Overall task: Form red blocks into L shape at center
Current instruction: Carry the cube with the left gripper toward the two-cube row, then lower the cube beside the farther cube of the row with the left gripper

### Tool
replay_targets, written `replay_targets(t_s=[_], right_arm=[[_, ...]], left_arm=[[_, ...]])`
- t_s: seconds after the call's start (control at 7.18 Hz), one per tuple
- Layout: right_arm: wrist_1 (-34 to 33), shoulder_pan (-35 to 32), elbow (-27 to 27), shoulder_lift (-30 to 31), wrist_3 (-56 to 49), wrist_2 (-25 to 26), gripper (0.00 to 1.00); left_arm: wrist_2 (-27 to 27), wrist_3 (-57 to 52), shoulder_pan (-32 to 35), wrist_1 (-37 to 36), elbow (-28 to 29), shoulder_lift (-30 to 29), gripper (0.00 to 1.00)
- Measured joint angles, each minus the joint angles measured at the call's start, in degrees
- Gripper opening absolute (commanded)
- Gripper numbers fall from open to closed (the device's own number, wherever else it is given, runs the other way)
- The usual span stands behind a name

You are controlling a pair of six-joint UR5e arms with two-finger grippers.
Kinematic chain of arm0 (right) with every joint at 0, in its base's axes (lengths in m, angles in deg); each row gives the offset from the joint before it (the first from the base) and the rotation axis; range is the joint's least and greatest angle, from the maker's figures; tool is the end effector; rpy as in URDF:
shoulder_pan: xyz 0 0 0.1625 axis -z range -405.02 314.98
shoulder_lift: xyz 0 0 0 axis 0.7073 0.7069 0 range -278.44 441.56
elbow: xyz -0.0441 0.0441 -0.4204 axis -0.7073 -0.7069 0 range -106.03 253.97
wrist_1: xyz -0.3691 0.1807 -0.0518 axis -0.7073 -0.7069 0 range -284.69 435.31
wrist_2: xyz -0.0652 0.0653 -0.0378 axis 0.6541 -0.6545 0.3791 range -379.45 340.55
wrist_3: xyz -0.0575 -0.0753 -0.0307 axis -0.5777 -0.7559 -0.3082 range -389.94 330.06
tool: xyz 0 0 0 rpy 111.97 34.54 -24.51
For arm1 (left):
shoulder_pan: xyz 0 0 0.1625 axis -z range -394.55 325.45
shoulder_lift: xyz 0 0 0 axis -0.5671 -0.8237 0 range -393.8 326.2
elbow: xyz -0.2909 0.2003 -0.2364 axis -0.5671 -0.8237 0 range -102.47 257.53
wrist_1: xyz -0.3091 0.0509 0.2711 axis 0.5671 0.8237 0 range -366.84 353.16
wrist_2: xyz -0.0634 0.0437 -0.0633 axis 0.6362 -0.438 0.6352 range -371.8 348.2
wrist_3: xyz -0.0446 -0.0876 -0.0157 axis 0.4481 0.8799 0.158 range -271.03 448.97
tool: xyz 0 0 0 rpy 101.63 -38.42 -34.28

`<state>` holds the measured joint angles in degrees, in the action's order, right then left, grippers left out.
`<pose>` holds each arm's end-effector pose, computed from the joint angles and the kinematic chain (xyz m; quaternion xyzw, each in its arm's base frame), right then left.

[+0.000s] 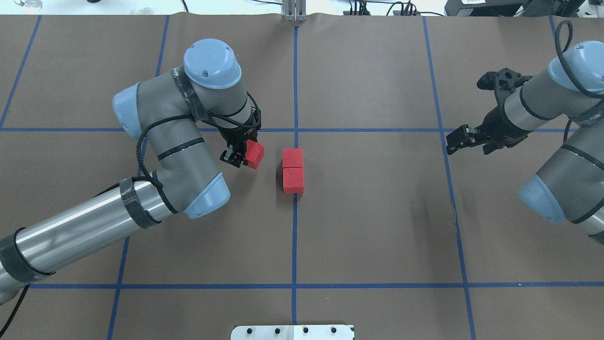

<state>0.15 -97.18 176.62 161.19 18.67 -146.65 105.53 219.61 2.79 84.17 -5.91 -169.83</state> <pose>-0.2887 -0.4909 0.4287 0.0175 -0.4304 -0.0189 0.9023 0.5368 -0.5196 0.2108 -0.2313 0.3296 -0.5101 0.7600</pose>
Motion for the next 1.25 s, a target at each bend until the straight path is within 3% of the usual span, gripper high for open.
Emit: replay_targets(t_s=[0.56, 1.25], right_arm=[[-0.03, 0.15, 0.03, 0.05, 0.02, -0.04, 1.00], [-0.02, 0.22, 0.09, 0.14, 0.47, -0.07, 1.00]], left_arm=[[0.14, 13.79, -0.54, 1.54, 4.82, -1.79, 0.00], [0.18, 20.93, -0.52, 12.34, 7.51, -1.41, 0.00]])
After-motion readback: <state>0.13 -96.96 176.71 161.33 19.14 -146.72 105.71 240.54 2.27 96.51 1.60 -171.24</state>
